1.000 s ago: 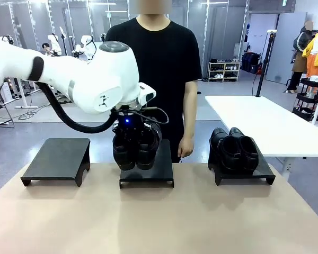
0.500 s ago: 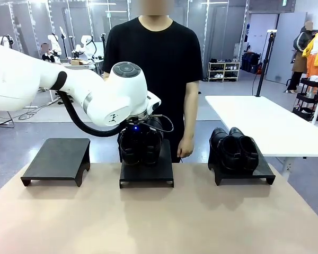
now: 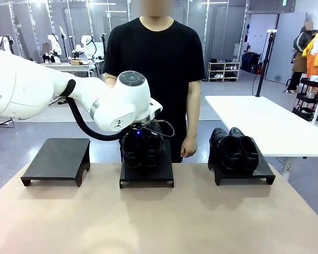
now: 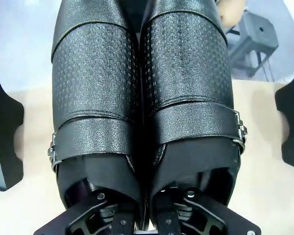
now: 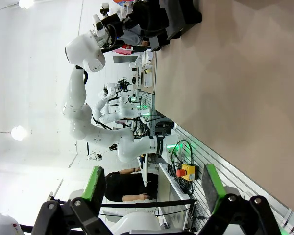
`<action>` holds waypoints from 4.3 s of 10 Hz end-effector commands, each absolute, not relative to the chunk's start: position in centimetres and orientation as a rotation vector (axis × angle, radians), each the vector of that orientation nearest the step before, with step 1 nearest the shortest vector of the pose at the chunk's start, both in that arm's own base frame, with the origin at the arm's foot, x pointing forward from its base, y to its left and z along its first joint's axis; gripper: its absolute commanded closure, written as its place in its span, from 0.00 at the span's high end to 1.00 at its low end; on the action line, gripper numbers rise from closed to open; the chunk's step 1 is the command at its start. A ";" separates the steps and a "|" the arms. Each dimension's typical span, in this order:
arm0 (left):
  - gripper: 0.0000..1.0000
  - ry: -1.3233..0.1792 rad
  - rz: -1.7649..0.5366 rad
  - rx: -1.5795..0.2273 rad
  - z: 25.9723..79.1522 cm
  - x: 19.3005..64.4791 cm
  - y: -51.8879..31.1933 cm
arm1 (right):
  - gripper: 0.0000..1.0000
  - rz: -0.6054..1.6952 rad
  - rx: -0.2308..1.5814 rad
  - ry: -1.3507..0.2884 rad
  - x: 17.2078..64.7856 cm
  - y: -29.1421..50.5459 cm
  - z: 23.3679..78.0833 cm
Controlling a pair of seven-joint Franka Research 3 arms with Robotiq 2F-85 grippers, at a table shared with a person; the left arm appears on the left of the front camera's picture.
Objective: Place the shoes on the stand as instructed by the person.
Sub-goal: Pick up another pair of Shoes and place it on the Shoes Stand indicated by the person.
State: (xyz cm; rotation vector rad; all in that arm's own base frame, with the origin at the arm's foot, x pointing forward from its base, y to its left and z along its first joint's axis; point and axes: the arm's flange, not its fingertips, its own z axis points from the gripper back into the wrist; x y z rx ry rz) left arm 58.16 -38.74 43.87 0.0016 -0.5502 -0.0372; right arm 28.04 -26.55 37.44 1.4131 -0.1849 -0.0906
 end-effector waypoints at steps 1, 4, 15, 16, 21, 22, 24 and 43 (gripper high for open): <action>0.09 -0.545 -0.059 0.007 44.7 59.1 -39.5 | 1.00 -0.087 1.399 -0.185 27.8 -26.4 37.5; 0.09 -0.539 -0.056 0.050 43.3 59.3 -39.4 | 1.00 -0.087 1.399 -0.185 27.8 -26.4 37.5; 0.89 -0.542 -0.061 0.041 42.5 59.4 -39.7 | 1.00 -0.087 1.399 -0.185 27.8 -26.4 37.5; 0.99 -0.543 -0.058 0.039 42.7 59.2 -39.6 | 1.00 -0.087 1.399 -0.185 27.8 -26.4 37.5; 1.00 -0.549 -0.055 0.030 42.9 59.1 -40.0 | 1.00 -0.087 1.399 -0.185 27.8 -26.4 37.5; 1.00 -0.549 -0.055 0.030 42.9 59.1 -40.0 | 1.00 -0.087 1.399 -0.185 27.8 -26.4 37.5; 1.00 -0.549 -0.055 0.030 42.9 59.1 -40.0 | 1.00 -0.087 1.399 -0.185 27.8 -26.4 37.5; 1.00 -0.231 -0.204 -0.463 54.5 47.8 -19.0 | 1.00 -0.087 1.399 -0.185 27.8 -26.4 37.5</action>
